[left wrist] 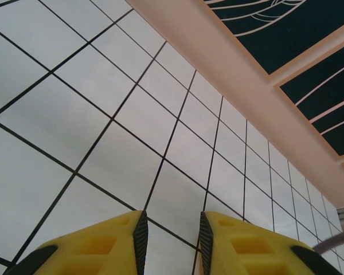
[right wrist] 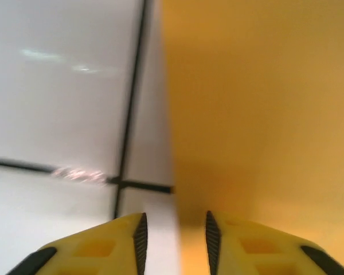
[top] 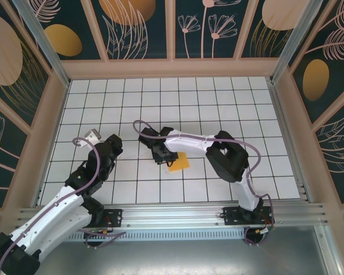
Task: Fold a paper plane with a square sheet of paper (pick it up from the middle)
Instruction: Turn over the paper at the center of the table, then third fold the triangle at the center of the table.
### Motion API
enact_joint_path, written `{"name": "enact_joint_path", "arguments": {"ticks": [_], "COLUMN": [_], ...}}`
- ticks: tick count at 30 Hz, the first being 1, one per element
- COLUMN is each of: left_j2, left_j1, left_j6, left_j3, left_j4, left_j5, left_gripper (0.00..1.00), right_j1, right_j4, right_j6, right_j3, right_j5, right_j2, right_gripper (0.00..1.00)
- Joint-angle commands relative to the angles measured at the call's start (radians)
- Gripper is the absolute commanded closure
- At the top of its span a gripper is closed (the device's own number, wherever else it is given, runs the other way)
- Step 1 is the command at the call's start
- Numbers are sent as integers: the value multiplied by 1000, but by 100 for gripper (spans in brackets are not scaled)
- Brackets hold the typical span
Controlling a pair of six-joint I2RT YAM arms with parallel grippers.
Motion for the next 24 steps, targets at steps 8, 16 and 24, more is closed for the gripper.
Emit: {"name": "enact_joint_path", "arguments": {"ticks": [8, 16, 24], "left_j2": [263, 648, 854], "left_j1": [-1, -79, -100], "left_j6": [82, 2, 52], "left_j3": [20, 67, 224], "left_j4": [201, 488, 394], "left_j5": [519, 820, 806], "left_gripper": [76, 73, 78], "right_j1": [-241, -425, -454], "right_j4": [553, 675, 751], "right_j6": [31, 5, -15], "right_j3": [-565, -824, -849], "right_j5": [-338, -489, -573], "right_j2": [-558, -678, -598], "right_gripper": [74, 84, 69]}}
